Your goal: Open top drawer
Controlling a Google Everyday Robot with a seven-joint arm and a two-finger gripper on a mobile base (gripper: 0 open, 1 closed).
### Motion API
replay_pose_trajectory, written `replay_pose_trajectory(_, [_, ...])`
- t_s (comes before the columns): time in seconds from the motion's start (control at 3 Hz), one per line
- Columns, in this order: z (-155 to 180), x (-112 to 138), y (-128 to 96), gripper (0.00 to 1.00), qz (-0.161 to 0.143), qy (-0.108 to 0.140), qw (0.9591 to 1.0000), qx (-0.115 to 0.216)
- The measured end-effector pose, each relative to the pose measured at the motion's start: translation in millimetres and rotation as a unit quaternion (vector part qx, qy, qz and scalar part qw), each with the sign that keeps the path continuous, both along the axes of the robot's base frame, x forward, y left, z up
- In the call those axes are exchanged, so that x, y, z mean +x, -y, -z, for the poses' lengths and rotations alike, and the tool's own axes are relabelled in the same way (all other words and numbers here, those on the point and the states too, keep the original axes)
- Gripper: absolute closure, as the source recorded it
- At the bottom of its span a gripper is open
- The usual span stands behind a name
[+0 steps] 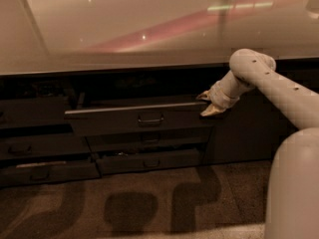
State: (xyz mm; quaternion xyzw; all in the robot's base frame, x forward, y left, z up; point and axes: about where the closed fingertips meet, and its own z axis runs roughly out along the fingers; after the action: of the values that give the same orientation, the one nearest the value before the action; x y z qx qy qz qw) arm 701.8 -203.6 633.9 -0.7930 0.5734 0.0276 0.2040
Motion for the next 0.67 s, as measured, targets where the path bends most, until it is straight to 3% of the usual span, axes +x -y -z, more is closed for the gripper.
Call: replay_pose_trajectory(0.67, [0.2,-8.0,1.2,1.00,-0.004,0.000,1.0000,0.000])
